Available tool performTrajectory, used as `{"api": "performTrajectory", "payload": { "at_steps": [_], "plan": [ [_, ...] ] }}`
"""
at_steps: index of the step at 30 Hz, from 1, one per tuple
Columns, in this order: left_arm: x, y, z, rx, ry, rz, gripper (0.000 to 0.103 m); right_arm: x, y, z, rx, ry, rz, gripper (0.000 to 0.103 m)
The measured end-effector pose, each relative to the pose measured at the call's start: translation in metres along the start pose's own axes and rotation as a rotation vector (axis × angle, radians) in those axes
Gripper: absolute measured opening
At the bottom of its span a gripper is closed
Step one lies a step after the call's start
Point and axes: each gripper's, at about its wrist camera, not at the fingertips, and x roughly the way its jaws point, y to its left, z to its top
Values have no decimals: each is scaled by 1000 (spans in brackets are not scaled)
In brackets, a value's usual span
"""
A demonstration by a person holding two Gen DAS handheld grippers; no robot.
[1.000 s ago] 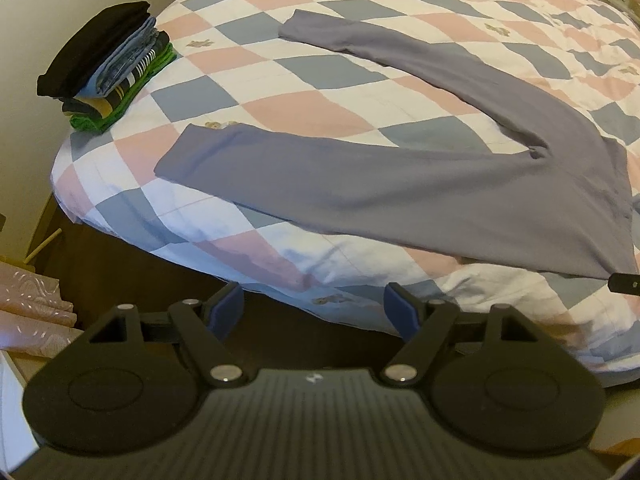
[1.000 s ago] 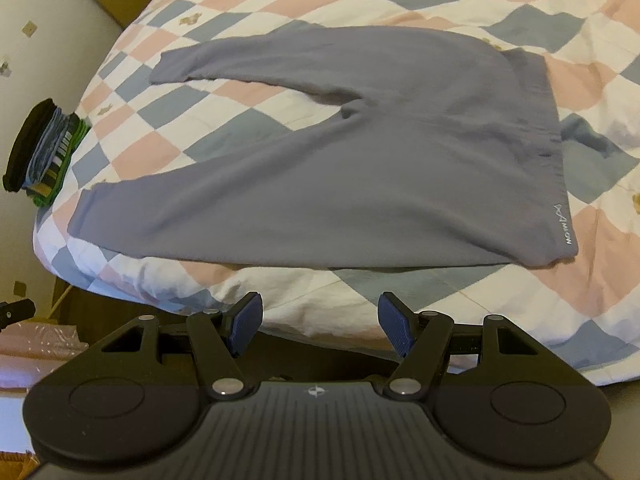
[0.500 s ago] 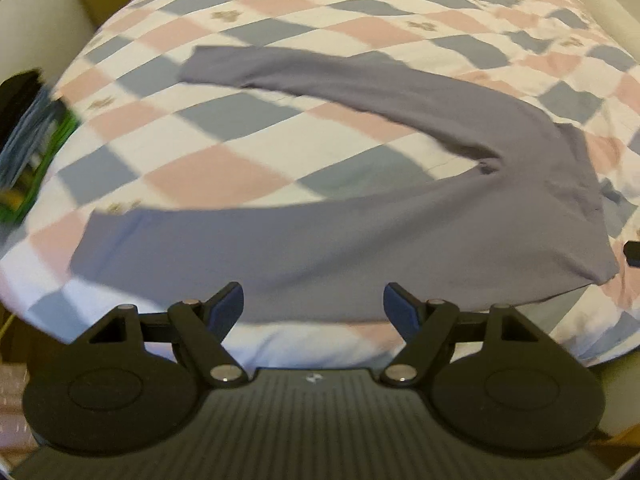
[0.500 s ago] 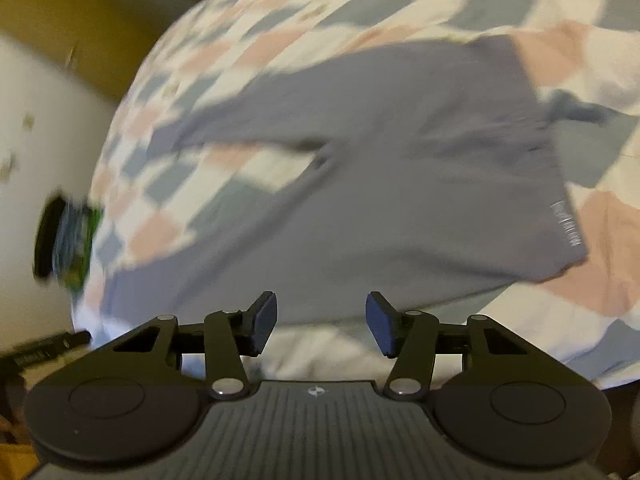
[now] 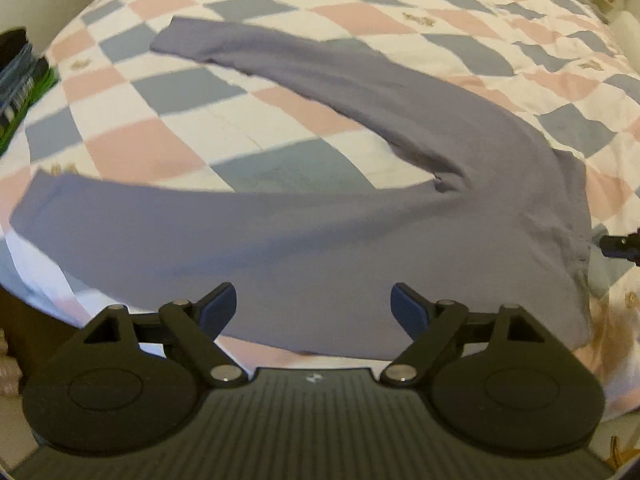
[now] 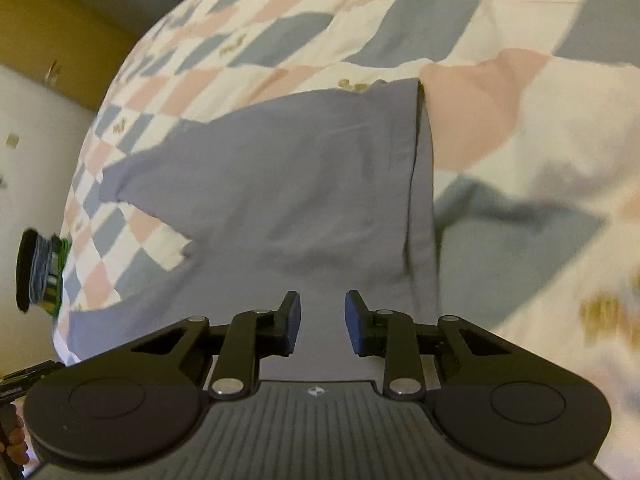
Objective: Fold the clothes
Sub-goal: 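Grasp the trousers waistband edge with the right gripper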
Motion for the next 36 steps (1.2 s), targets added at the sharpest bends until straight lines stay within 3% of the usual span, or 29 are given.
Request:
{"api": "performTrajectory", "payload": {
  "at_steps": [6, 13, 16, 20, 22, 24, 27, 31, 33, 36],
  "plan": [
    [11, -31, -11, -43, 47, 31, 82, 35, -32, 43, -15, 70, 31, 30],
    [19, -44, -17, -93, 83, 65, 82, 70, -66, 63, 52, 121, 35, 30],
    [16, -44, -15, -104, 64, 51, 82, 75, -79, 68, 118, 118, 103, 27],
    [9, -42, -13, -119, 23, 11, 82, 73, -84, 74, 108, 117, 232, 9],
    [6, -42, -13, -124, 7, -17, 82, 68, -86, 77, 92, 103, 311, 7],
    [6, -45, -13, -122, 8, -23, 82, 70, -90, 79, 76, 116, 301, 10],
    [9, -52, -12, -116, 16, -36, 82, 75, -99, 81, 77, 127, 254, 23],
    [15, -62, -12, -105, 24, -80, 82, 84, -100, 87, 103, 111, 260, 25],
    [18, -67, -13, -99, 29, -102, 82, 85, -96, 88, 84, 100, 254, 4],
    [25, -77, -15, -73, 46, -148, 81, 72, -90, 90, 42, 52, 254, 2]
  ]
}}
